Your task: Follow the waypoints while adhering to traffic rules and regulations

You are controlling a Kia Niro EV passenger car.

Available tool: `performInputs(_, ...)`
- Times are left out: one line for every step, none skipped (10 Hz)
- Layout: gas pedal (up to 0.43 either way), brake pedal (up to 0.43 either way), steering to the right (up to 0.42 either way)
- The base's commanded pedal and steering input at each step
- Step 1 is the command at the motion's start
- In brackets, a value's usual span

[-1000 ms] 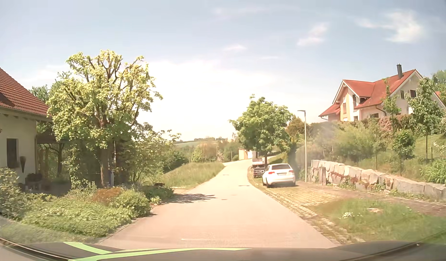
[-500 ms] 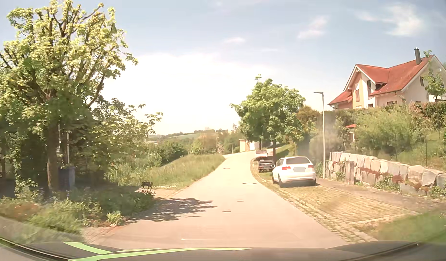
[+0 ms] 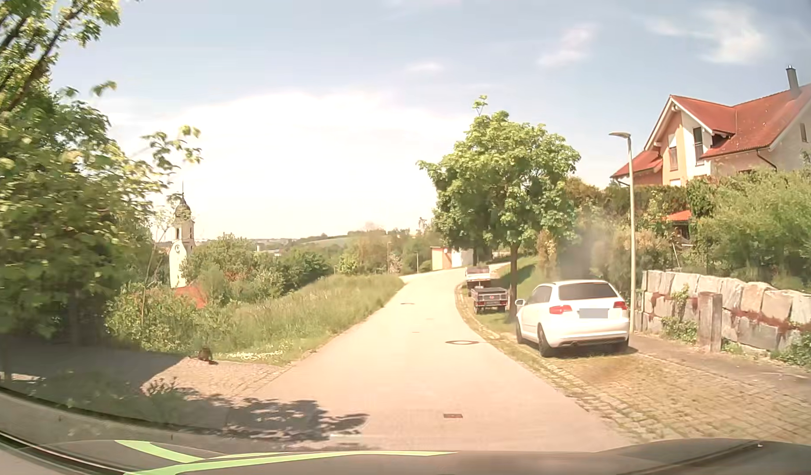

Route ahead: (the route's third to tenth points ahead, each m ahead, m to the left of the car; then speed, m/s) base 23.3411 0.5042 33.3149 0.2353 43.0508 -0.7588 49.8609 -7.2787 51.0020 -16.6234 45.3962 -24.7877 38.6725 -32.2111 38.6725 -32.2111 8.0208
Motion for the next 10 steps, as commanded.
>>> performInputs(0.0,0.128,0.019)
performInputs(0.0,0.11,0.017)
performInputs(0.0,0.006,0.014)
performInputs(0.0,0.0,0.01)
performInputs(0.0,0.0,0.005)
performInputs(0.0,0.0,0.005)
performInputs(0.0,0.0,0.005)
performInputs(0.0,0.0,0.004)
performInputs(0.0,0.0,0.002)
performInputs(0.0,0.0,0.0)
